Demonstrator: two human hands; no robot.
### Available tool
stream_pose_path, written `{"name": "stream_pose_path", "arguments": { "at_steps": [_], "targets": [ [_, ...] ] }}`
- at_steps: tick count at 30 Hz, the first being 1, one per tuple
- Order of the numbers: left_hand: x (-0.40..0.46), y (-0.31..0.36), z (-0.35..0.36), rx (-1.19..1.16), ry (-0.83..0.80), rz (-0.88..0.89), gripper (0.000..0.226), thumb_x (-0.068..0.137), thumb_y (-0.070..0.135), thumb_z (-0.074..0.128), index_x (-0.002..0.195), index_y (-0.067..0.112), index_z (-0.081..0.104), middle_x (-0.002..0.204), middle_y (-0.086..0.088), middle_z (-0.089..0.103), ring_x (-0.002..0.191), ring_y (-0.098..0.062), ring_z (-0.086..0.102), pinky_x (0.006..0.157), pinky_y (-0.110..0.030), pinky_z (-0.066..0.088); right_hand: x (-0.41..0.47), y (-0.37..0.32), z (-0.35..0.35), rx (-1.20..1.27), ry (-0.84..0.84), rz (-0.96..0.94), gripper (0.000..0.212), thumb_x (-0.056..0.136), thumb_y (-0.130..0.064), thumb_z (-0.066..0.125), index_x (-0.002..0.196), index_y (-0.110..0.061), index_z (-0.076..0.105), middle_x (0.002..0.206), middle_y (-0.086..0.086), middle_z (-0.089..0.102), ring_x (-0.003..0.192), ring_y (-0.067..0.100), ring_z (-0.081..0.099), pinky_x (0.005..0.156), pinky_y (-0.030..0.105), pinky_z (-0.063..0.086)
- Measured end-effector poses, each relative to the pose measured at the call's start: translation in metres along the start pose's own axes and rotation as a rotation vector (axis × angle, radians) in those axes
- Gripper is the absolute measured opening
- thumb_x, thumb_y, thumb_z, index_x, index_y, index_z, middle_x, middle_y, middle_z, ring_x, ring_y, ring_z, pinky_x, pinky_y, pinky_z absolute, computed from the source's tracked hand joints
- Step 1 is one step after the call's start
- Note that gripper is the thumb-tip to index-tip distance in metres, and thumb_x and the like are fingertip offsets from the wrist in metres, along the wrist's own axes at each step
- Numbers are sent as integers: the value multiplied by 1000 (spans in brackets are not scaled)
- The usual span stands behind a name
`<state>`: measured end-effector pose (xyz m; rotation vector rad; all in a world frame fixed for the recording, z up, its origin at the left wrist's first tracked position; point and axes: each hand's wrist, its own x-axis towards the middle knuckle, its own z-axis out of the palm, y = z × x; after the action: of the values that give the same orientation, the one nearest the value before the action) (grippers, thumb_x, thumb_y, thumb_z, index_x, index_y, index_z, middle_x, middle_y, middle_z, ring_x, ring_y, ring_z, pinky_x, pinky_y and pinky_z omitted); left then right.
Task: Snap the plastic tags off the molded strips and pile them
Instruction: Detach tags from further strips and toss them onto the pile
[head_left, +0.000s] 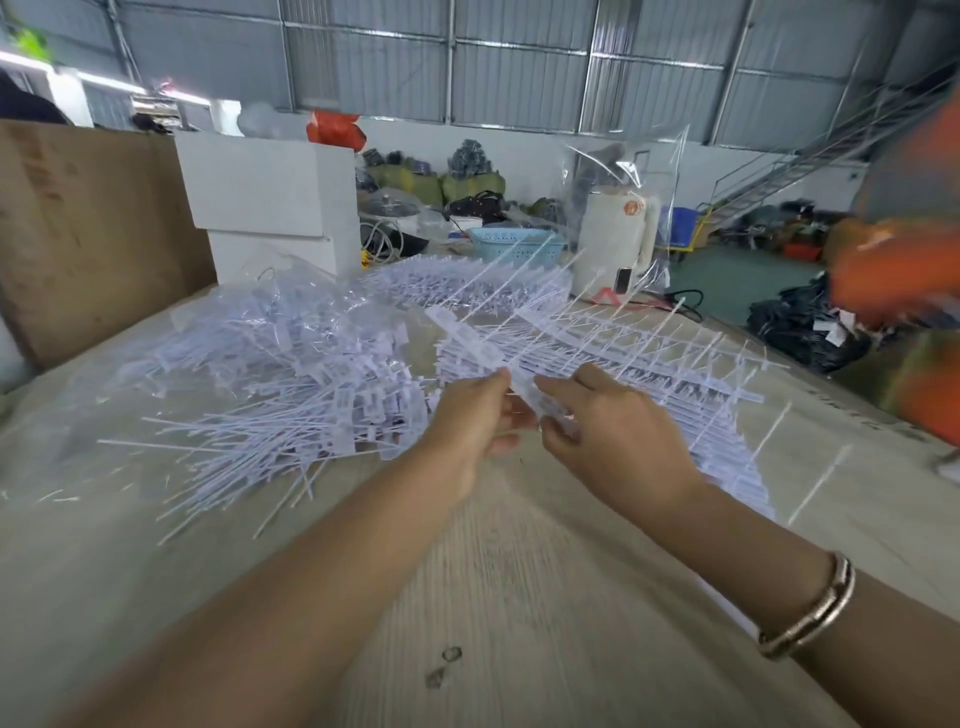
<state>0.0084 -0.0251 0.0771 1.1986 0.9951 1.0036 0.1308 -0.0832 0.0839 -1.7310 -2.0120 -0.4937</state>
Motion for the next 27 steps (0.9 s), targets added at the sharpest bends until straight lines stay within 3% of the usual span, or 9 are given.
{"name": "stream_pose_path", "arguments": {
  "at_steps": [3,5,9,11,14,17,19,23,27],
  "targets": [
    [5,11,4,-36,35,-28,27,100,24,43,94,8,64,78,-7,69,64,-17,66,65,-29,55,1,-3,-5,152,-110,10,26,90,-31,51,115,-27,59,98,-2,62,87,22,61,70,32,48],
    [9,19,0,40,37,-18,29,100,22,41,89,10,64,83,-11,68,66,-22,64,60,-28,53,0,-5,-9,285,-146,-10,32,91,-30,54,122,-30,59,104,-5,69,77,6,59,76,26,44],
    [19,30,-23,653,72,188,36,100,23,38,98,0,65,91,-22,60,84,-28,57,79,-37,48,5,1,-22,497,35,20,25,91,-20,56,112,-27,68,82,-18,65,55,-12,52,62,3,35],
    [18,32,-36,855,-12,237,29,98,23,40,82,7,59,79,-17,53,71,-23,52,66,-30,43,11,9,-29,519,152,39,21,90,-14,56,104,-22,71,75,-24,56,60,-17,50,60,-1,32],
    [10,30,-51,1035,-81,281,37,94,24,45,59,12,43,60,-8,43,49,-17,40,48,-22,31,21,21,-28,453,196,69,22,90,-9,55,103,-19,70,89,-10,55,76,-11,48,68,3,30],
    [-3,23,-63,1139,-94,349,46,94,26,46,49,16,43,44,5,40,41,-5,41,53,-26,32,19,28,-8,364,56,29,31,87,-3,56,114,-17,66,108,2,60,107,18,52,91,22,32],
    [-10,15,-69,1169,-74,386,47,93,27,46,47,19,46,43,4,40,42,-7,40,56,-28,37,13,27,8,316,-65,-1,35,88,-8,57,120,-21,62,115,0,62,111,20,51,100,34,30],
    [-18,3,-81,1264,-55,396,26,92,28,44,75,18,62,62,4,59,60,-15,55,67,-32,46,5,23,28,352,-341,-51,20,95,-20,52,113,-27,58,88,-8,57,84,2,47,89,33,24],
    [-19,4,-84,1389,-94,371,21,91,42,43,85,31,61,69,8,59,67,-12,58,66,-30,47,10,13,27,712,-407,-14,14,93,-12,55,100,-24,55,89,-10,55,81,4,48,73,16,34]
  ]
}}
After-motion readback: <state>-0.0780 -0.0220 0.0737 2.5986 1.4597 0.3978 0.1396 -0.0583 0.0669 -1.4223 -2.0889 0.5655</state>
